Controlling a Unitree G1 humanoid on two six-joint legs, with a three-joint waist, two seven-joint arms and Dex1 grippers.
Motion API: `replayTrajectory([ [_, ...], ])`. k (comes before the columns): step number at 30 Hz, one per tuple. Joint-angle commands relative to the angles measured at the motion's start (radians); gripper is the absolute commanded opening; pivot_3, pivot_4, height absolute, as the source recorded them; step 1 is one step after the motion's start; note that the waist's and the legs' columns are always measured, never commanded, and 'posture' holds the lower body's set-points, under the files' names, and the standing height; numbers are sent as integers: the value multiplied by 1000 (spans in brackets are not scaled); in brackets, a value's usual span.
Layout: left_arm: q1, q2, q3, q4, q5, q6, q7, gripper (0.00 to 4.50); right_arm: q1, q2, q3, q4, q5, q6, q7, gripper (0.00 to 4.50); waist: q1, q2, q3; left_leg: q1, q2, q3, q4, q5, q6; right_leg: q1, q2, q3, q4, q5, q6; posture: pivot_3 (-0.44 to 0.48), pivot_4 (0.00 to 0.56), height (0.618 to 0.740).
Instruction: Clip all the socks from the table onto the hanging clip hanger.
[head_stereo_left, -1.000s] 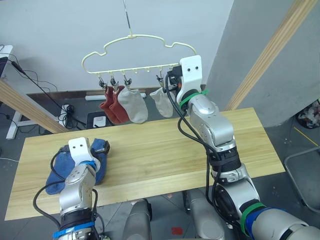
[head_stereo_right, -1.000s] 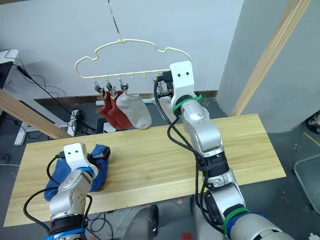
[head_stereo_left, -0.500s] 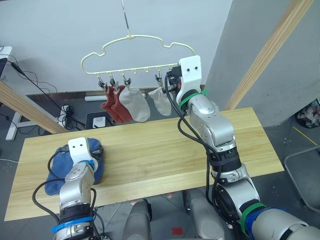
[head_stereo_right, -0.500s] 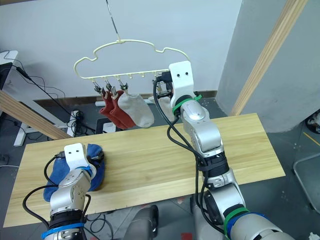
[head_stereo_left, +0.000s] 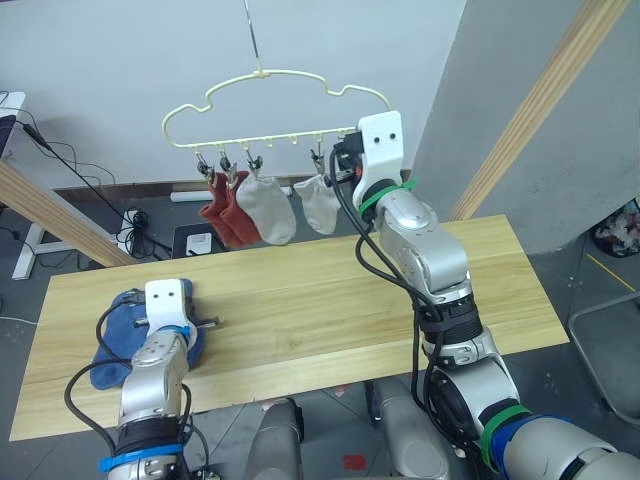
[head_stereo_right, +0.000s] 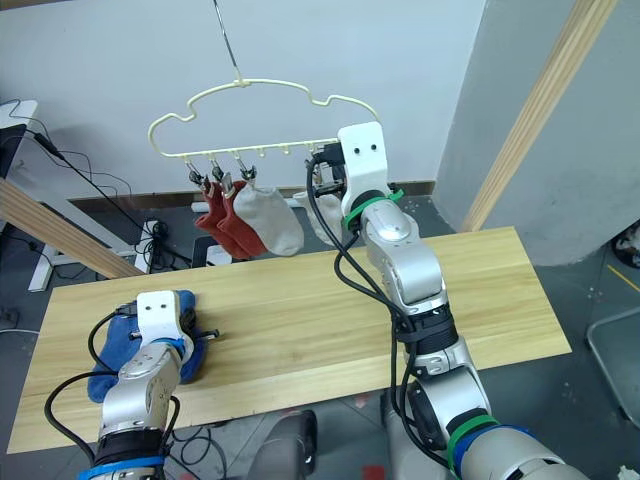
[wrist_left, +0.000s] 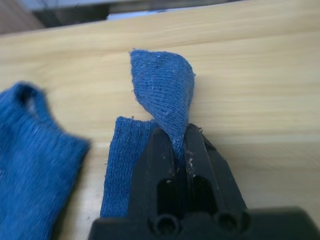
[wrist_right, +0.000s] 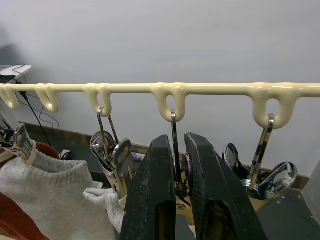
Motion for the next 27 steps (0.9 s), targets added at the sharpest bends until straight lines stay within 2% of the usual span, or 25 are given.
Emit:
replayTrajectory([
  [1, -1, 65, -167, -80, 91, -200, -168, 0, -7, 7, 7, -48, 1, -8, 2, 59, 2, 0, 0, 0, 0, 0, 0, 0, 0, 0, 0, 0, 0, 0, 0, -168, 304, 740],
  [5, -68, 105, -324, -137, 123, -417, -361, 0, -7, 6, 6, -51, 1, -5, 1, 59, 8, 0, 0, -1, 0, 0, 0, 0, 0, 0, 0, 0, -1, 0, 0, -176, 303, 740],
  [9, -185, 75, -400, -111, 135, -532, -432, 0, -11, 7, 4, -56, 2, 0, 0, 59, 7, 0, 0, -1, 0, 0, -1, 0, 0, 0, 0, 0, -2, 0, 0, -176, 303, 740],
  [15, -315, -10, -456, -34, 180, -588, -425, 0, -13, 7, 3, -62, 3, 6, 0, 59, -3, 0, 0, -1, 0, 1, -1, 0, 0, -1, 0, 1, -1, 0, 0, -192, 298, 740],
  [19, -379, -80, -445, 43, 196, -557, -371, 0, -12, 6, 3, -67, 2, 13, 0, 59, -3, 0, 0, -1, -1, 1, 0, 0, 0, -1, 0, 1, -1, 0, 0, -201, 298, 740],
  [27, -423, -115, -415, 110, 215, -561, -293, 0, -10, 3, 2, -74, 2, 22, 0, 59, -5, 0, 0, -1, -1, 1, 0, 0, 0, -1, 0, 1, -1, 0, 1, -206, 301, 740],
])
